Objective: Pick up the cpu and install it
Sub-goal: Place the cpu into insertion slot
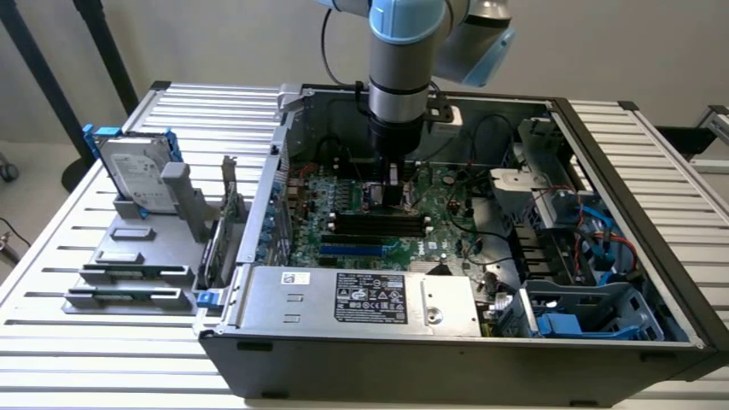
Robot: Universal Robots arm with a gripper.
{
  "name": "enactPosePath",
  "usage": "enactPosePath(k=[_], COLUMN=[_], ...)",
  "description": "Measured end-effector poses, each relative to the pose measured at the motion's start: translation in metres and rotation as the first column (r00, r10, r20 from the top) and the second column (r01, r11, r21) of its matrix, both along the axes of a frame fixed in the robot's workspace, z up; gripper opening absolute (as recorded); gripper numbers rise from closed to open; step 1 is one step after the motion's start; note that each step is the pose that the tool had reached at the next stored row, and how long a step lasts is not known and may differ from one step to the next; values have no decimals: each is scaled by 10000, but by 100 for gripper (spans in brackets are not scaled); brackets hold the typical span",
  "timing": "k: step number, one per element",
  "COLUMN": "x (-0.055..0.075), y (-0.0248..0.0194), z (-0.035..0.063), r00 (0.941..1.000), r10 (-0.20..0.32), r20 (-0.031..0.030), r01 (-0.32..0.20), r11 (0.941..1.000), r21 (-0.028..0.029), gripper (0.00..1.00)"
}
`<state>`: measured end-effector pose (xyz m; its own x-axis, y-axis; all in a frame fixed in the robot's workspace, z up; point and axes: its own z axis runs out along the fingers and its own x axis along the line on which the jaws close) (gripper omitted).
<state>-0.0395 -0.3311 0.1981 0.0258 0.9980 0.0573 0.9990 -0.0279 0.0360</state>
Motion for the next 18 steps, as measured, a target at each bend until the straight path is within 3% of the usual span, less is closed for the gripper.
enactPosePath(k=[10, 18], x=[-3, -54], y=[-1, -1], z=[121, 243], r00=[10000, 10000], r10=[1, 0], r20=[-21, -24], r01=[-1, 0], r11=[10000, 9999], r21=[12, 109], gripper=[63, 61])
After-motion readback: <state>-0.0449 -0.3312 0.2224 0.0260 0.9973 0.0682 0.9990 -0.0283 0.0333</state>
